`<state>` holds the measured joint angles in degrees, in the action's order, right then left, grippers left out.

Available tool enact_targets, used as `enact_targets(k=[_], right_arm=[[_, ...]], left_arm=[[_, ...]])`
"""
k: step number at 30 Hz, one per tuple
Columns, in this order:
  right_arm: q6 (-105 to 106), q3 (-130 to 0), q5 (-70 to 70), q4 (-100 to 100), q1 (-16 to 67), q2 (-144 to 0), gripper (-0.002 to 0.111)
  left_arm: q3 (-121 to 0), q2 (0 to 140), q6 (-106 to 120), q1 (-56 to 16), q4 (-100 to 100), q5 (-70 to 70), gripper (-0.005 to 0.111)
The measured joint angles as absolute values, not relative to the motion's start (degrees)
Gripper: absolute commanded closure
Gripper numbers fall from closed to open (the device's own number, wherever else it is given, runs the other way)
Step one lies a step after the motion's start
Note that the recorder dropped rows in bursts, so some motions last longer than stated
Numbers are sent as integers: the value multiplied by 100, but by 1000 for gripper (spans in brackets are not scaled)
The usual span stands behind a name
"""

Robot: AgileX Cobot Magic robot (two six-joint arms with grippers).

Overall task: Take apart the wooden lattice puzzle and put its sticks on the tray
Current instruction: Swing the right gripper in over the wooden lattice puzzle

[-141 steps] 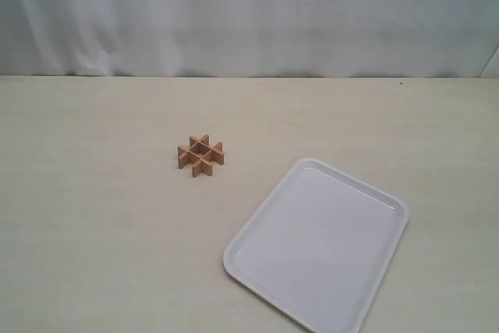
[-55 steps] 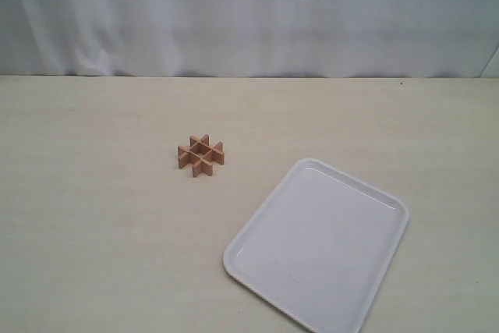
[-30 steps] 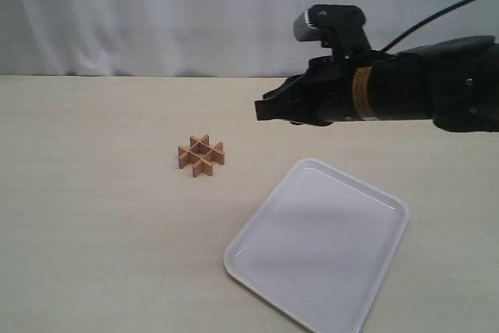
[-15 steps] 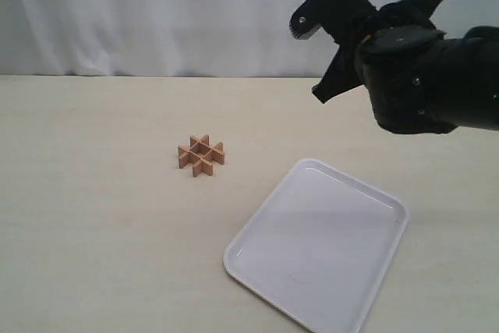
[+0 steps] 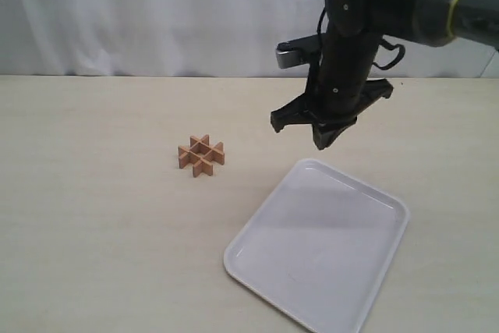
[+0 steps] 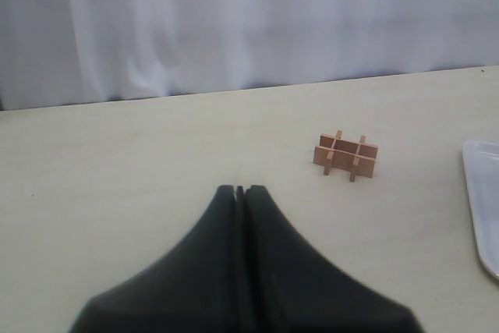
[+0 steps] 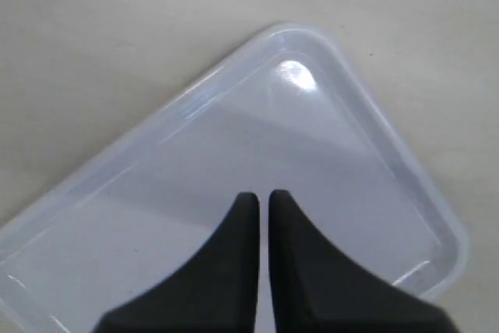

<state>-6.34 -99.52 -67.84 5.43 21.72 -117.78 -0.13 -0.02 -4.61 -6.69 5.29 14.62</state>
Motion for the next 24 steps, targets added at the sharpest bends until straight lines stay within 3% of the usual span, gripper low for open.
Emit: enact_targets(k=[8,15,24], right_arm=[[-459,-11552,-6856,-574,2172,-13057,102],[-449,-12734,-6927,-886,2172,-13868,78],[-1437,-12860,-5725,-295,2701,-14213,78]], left_arm=[[-13,-2,-461,-669,529,1462,107],[-13,-2,-461,-669,529,1462,107],[-13,-2,-461,-669,529,1462,107]])
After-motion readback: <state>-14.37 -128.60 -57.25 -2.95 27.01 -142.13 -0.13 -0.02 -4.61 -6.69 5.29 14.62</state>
